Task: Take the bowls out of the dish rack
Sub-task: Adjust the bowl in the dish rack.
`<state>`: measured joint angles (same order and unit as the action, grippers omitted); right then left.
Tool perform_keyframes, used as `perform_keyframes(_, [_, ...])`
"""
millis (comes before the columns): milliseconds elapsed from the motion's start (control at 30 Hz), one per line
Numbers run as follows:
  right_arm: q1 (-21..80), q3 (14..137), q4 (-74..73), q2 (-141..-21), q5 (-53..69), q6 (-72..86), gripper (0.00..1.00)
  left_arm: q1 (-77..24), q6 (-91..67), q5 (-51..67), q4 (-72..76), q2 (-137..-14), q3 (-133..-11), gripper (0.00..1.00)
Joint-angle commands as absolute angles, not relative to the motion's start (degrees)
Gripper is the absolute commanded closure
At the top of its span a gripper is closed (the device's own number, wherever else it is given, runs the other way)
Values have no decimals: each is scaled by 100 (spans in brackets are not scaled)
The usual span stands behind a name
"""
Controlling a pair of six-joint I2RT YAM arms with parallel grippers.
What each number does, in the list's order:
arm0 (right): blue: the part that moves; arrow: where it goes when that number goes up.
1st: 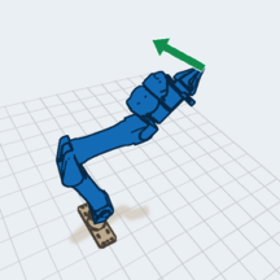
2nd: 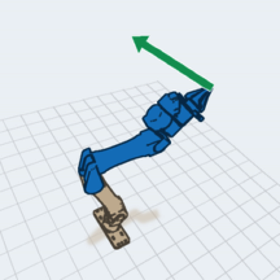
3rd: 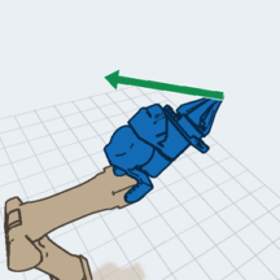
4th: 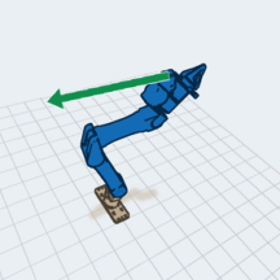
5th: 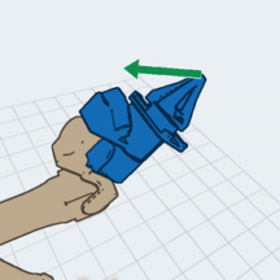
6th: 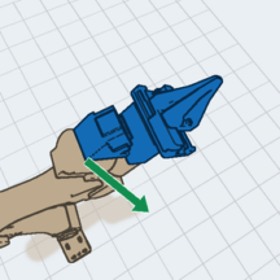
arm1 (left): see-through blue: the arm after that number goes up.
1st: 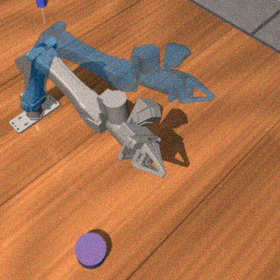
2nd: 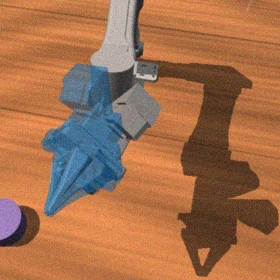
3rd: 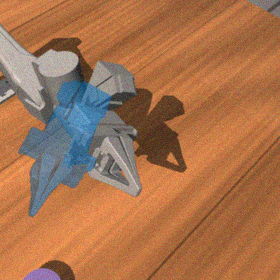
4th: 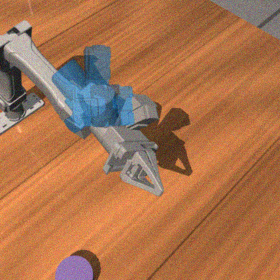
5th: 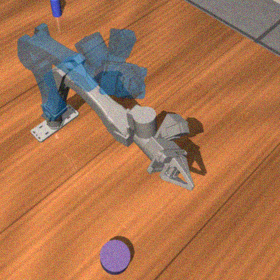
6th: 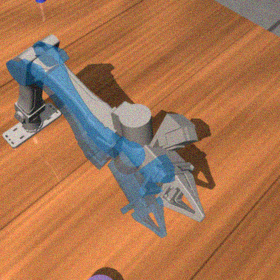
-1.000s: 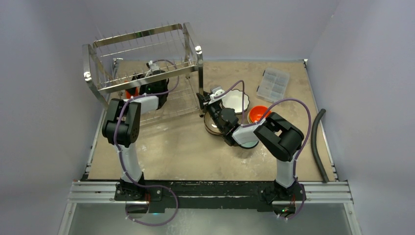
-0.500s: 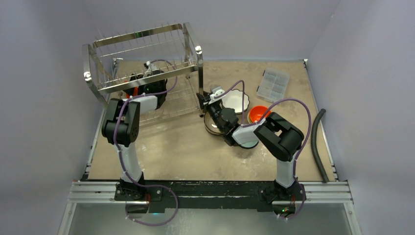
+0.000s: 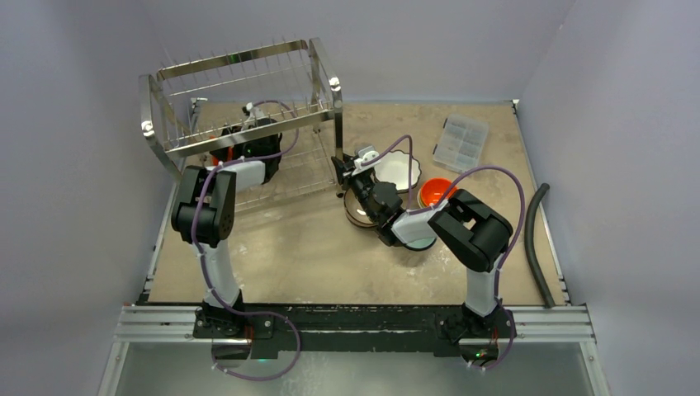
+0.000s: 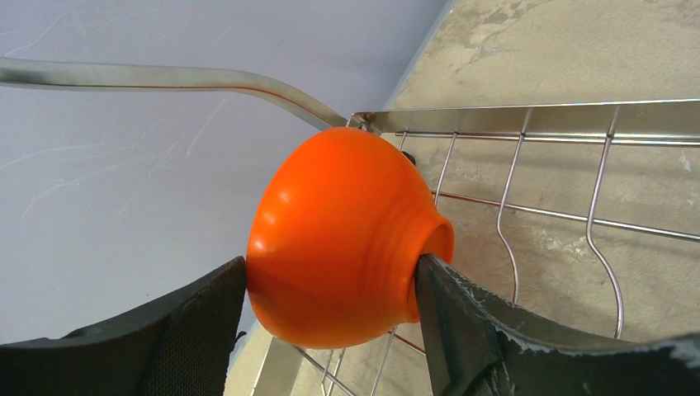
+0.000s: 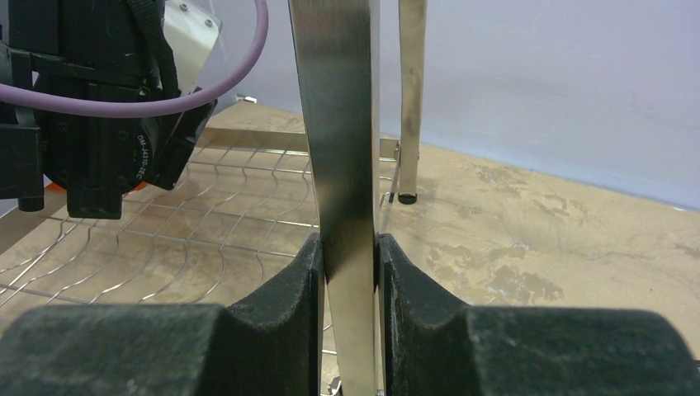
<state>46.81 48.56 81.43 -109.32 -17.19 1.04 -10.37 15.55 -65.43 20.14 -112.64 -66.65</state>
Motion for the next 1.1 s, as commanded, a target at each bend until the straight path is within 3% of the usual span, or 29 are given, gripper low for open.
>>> perform_keyframes(0, [4650,4808,8552,-10622,-1695,369,99,-900,1321,-6549,1827,-11021,-6851,31])
perform_keyframes(100, [4651,4800,8559,-10622,-1691,361,100,-872,1151,-6446,1672,-10959,-6867,38])
perform_keyframes(600, [4657,4768,8624,-10580,-1653,387,99,-739,602,-5957,1218,-10400,-6788,54])
perform_keyframes(1067, [4654,4760,8618,-10560,-1626,409,99,-994,872,-5789,1205,-10158,-6732,59])
